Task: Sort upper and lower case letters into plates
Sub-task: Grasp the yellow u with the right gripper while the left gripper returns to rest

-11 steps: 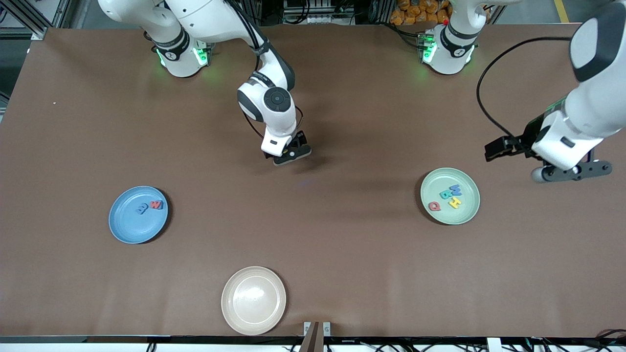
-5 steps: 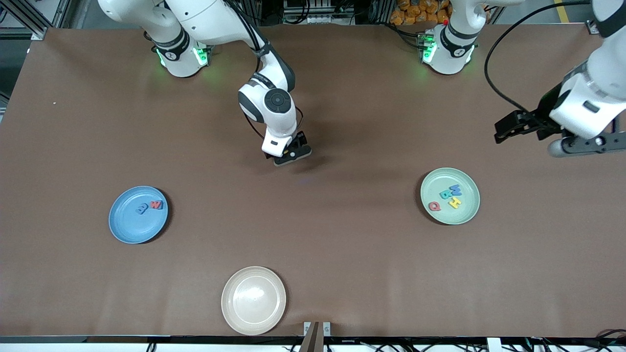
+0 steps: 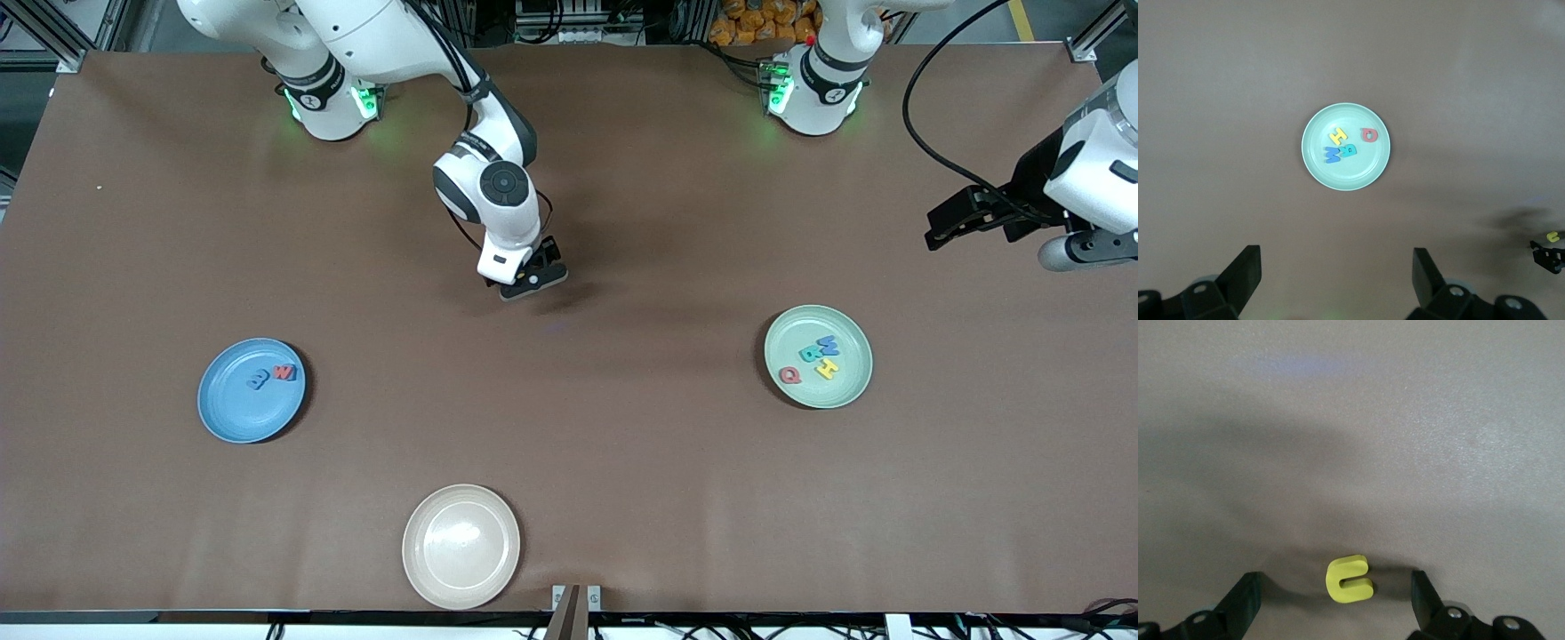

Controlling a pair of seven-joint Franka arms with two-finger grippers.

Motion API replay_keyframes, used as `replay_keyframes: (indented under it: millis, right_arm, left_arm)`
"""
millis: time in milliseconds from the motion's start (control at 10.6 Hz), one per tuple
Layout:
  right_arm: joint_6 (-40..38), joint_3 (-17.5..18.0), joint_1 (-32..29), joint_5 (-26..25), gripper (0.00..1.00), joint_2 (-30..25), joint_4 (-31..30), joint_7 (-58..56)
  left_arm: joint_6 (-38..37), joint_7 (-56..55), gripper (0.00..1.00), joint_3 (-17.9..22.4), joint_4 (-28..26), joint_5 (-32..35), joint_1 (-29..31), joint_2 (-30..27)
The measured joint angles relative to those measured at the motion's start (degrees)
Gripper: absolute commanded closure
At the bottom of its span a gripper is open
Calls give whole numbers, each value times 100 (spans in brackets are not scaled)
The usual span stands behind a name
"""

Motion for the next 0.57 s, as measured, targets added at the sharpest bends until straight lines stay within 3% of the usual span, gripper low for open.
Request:
replay_keyframes:
  millis: [94,566]
  right_arm:
    - [12,22,-29,0,99,-7,5,-2]
    - [-4,134,-190,0,100,-99,13,-24]
  left_arm:
    - [-7,0,0,-6,4,109,-39,-2]
    - [-43,0,0,1,25,165,-135,-67]
